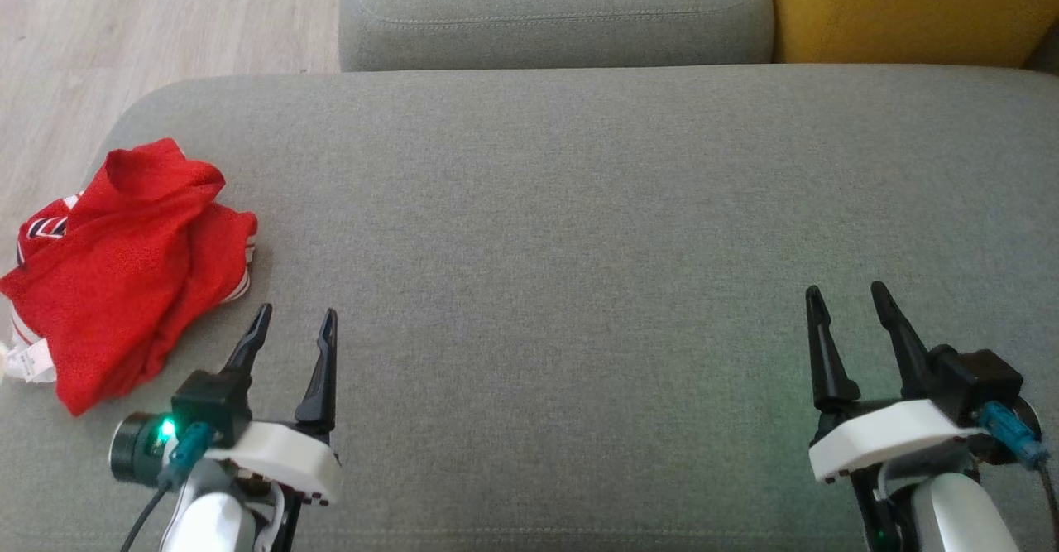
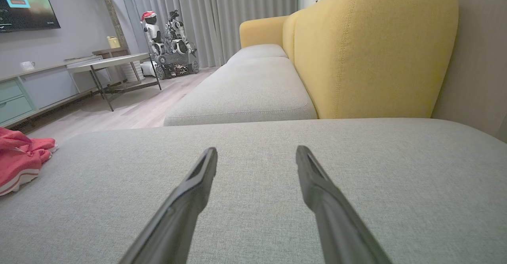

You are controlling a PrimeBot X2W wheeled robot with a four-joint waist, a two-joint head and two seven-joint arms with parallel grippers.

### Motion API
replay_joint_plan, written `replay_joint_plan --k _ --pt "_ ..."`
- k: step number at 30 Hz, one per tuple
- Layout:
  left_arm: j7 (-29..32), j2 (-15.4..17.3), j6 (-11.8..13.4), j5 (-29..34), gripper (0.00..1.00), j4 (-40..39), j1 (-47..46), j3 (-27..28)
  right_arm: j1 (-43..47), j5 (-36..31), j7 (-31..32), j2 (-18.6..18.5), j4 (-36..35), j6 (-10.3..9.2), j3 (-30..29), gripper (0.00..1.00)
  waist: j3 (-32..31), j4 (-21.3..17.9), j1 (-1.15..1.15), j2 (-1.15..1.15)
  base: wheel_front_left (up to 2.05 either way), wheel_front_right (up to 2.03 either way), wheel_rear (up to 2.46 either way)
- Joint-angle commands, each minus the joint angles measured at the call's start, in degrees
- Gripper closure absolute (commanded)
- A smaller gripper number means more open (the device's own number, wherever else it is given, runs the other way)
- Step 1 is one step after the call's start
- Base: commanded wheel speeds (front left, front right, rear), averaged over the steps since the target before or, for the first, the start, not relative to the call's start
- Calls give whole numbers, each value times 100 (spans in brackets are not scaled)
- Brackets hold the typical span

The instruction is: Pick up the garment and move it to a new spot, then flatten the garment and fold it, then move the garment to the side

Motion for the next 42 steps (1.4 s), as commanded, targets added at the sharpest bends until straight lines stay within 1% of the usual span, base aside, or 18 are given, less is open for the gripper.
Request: replay_joint_plan --k 1,11,16,19,23,32,37,42 --pt "-69 67 34 -30 0 -138 -317 188 -124 39 -61 -14 -171 -4 123 0 3 1 0 0 0 0 0" --pt "-69 71 51 -58 0 -121 -346 171 -124 27 -51 -13 -188 -4 93 0 8 60 0 0 0 0 0" --pt "-69 76 92 -90 0 -107 -398 210 -101 -37 -45 -13 -274 -4 52 0 16 255 0 0 0 0 0" --pt "-69 98 149 -132 0 -123 -437 296 -65 -74 -3 -13 -370 -4 57 0 15 555 0 0 0 0 0" --pt "-69 139 161 -189 0 -121 -447 371 -37 -81 47 -13 -480 -4 116 0 14 945 0 0 0 0 0" --pt "-69 200 283 -318 0 -208 -261 620 40 -133 122 -13 -697 -4 228 0 5 1800 0 0 0 0 0" --pt "-69 231 329 -333 0 -252 -175 684 98 -181 187 -13 -818 -4 290 0 6 2156 0 0 0 0 0" --pt "-69 234 359 -364 0 -304 -127 731 119 -258 224 -13 -893 -4 333 0 34 2332 0 0 0 0 0"
